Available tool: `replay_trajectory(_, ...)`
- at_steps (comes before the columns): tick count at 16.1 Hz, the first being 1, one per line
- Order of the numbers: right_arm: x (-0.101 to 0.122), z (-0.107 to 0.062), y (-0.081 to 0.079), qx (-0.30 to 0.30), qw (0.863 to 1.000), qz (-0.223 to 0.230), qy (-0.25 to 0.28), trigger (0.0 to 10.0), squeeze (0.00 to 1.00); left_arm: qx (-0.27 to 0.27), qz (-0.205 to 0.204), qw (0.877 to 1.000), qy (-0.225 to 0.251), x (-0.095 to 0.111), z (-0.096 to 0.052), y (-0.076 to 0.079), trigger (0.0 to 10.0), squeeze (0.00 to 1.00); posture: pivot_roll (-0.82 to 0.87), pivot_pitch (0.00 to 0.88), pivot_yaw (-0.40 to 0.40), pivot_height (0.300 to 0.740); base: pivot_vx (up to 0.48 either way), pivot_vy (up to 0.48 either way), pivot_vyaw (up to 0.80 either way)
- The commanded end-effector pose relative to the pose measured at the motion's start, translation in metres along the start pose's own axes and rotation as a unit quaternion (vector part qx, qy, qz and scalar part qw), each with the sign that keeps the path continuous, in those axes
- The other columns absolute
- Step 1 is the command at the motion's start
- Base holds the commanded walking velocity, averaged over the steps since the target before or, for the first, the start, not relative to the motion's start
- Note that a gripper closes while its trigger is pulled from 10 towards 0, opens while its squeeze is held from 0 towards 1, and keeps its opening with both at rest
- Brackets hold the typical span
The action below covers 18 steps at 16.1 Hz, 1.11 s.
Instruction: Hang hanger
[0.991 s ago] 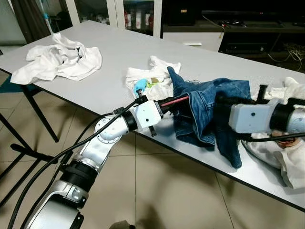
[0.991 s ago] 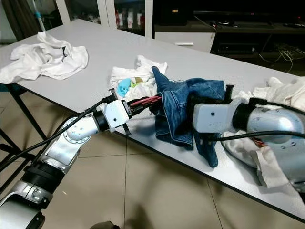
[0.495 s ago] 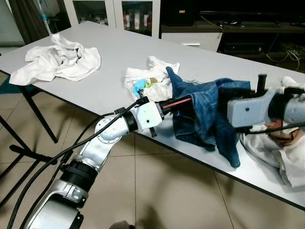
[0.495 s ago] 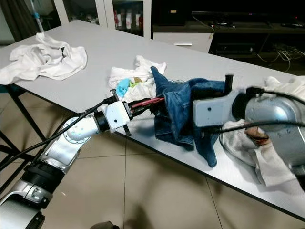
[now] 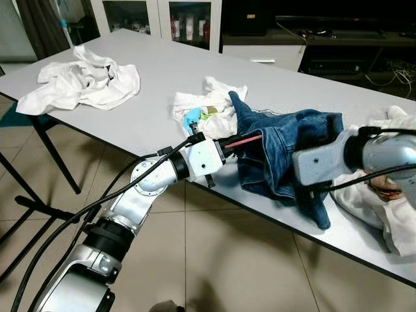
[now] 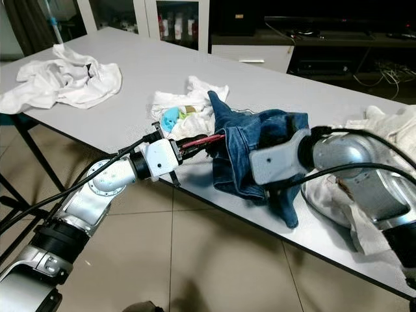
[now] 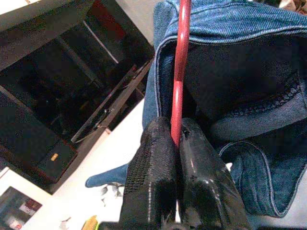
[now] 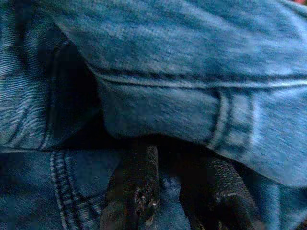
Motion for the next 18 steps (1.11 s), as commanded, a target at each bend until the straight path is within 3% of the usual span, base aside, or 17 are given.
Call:
replay_trajectory(1,0.006,0.005,-0.006,0.017,1.000,-0.003,0.013,10.0,0.00,0.002,0.023,1.000,0.017,0.010,0.005,-0.007,10.0,0.00,0.02,0.000,0.018,0.723,0.000,0.000,0.00)
replay_trajectory(3,0.015,0.010,-0.003,0.008,1.000,-0.009,0.027,10.0,0.00,0.002,0.023,1.000,0.018,0.010,0.005,-0.007,10.0,0.00,0.01,0.000,0.020,0.723,0.000,0.000,0.00)
replay_trajectory(5,0.016,0.002,0.005,-0.005,0.999,0.009,0.032,10.0,0.00,0.001,0.023,1.000,0.017,0.010,0.006,-0.006,10.0,0.00,0.02,0.000,0.018,0.723,0.000,0.000,0.00)
replay_trajectory(9,0.025,-0.031,0.016,-0.027,0.990,0.109,0.089,10.0,0.00,0.002,0.021,1.000,0.013,0.008,0.004,-0.005,10.0,0.00,0.01,0.000,0.016,0.723,0.000,0.000,0.00)
replay_trajectory(12,0.001,-0.059,0.018,-0.049,0.987,0.144,0.043,10.0,0.00,-0.001,0.022,1.000,0.015,0.008,0.007,-0.005,10.0,0.00,0.00,0.000,0.024,0.723,0.000,0.000,0.00)
replay_trajectory(15,-0.003,-0.068,0.018,-0.049,0.987,0.149,0.024,10.0,0.00,-0.003,0.022,1.000,0.016,0.008,0.007,-0.004,10.0,0.00,-0.01,0.000,0.025,0.723,0.000,0.000,0.00)
replay_trajectory(17,-0.006,-0.068,0.027,-0.074,0.988,0.133,0.014,10.0,0.00,-0.003,0.023,1.000,0.016,0.008,0.008,-0.004,10.0,0.00,-0.01,0.000,0.023,0.723,0.000,0.000,0.00)
replay_trajectory(18,-0.011,-0.063,0.031,-0.087,0.991,0.102,-0.007,10.0,0.00,-0.004,0.023,1.000,0.017,0.008,0.008,-0.004,10.0,0.00,-0.01,0.000,0.023,0.723,0.000,0.000,0.00)
Point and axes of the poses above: a point about 5 cm out from each wrist's last joint towards the gripper, its own z axis pointing out of the wrist towards the gripper, its own x axis along the axis of the wrist's last joint, y = z × x, the point moved 2 cm from there along z, pointing out of the wrist towards the gripper, and after that the axes turned 6 degrees about z, right-handed, at the moved point
